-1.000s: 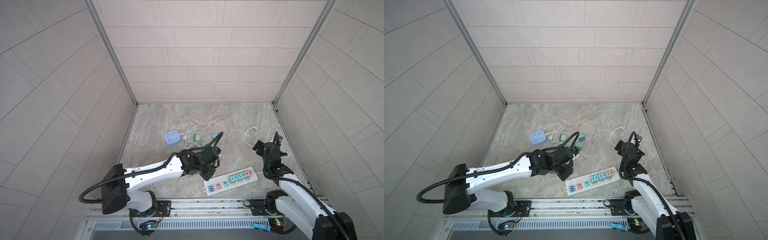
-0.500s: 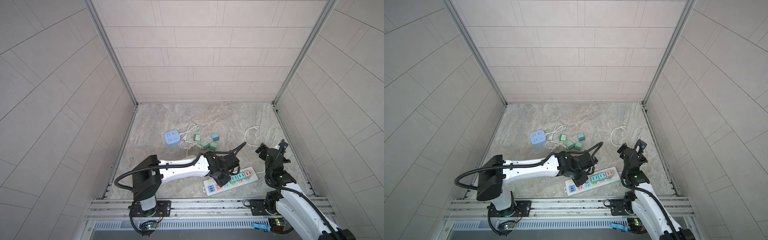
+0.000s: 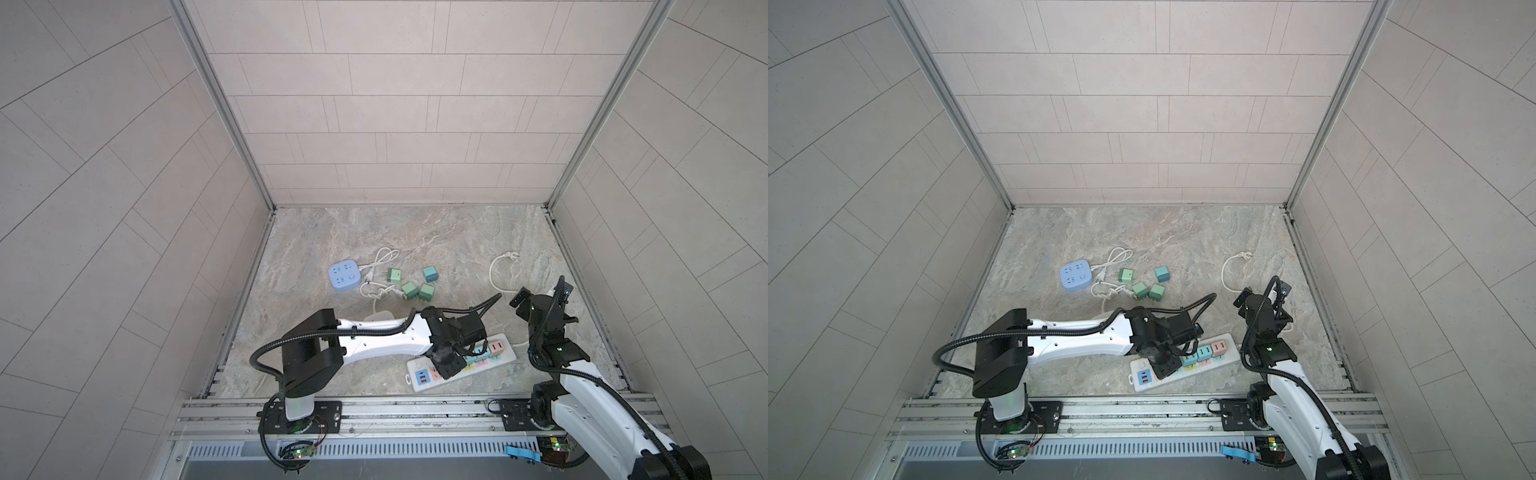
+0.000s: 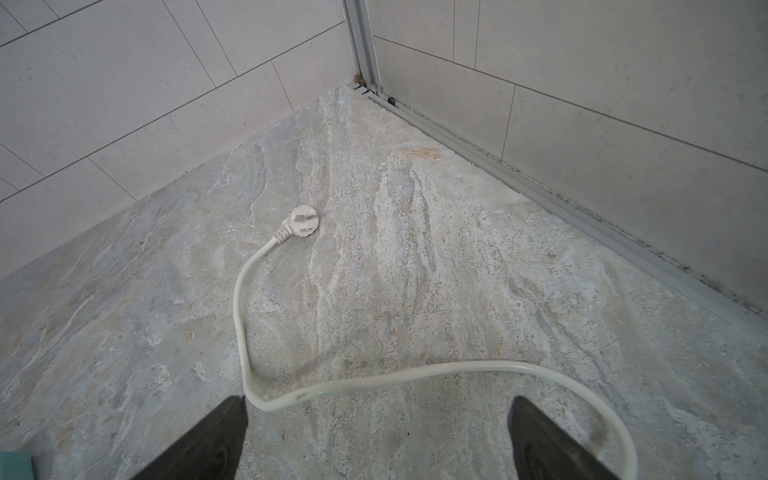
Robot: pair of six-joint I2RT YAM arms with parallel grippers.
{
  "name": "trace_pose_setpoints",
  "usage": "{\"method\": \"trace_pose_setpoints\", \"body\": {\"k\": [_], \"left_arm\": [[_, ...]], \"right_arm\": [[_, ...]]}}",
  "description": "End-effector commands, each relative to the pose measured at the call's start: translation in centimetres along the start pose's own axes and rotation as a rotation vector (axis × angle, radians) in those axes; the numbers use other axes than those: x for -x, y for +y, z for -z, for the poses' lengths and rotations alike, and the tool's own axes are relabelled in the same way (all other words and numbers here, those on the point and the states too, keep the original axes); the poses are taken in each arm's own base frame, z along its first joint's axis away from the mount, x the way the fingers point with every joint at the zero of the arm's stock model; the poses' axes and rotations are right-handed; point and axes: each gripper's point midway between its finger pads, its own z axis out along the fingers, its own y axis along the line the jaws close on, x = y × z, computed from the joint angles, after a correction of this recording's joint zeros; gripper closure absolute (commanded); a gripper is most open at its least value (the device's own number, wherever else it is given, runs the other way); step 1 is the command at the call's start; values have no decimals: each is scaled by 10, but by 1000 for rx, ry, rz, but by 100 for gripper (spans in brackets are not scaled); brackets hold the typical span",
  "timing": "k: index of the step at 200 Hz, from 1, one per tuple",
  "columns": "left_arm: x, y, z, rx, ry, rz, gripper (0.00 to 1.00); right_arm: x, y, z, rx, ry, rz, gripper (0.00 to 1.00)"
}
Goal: Insert the plug
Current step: 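Press the teal adapter down into the strip socket with the left gripper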
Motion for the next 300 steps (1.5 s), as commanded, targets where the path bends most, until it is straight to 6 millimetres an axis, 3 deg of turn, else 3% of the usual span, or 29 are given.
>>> {"method": "trace_pose_setpoints", "body": {"k": [1, 129, 232, 300], "left_arm": [[7, -5, -2, -6, -5, -29, 100], [9, -2, -25, 9, 12, -37, 100], [0, 20, -24, 129, 49, -50, 100], [-2, 11, -28, 84, 75, -59, 100]], "right_arm": [[11, 1, 2, -7, -23, -28, 0], [10, 2, 1, -8, -17, -23, 0], [9, 2, 0, -9, -15, -23, 0], [9, 2, 0, -11, -12, -22, 0]]}}
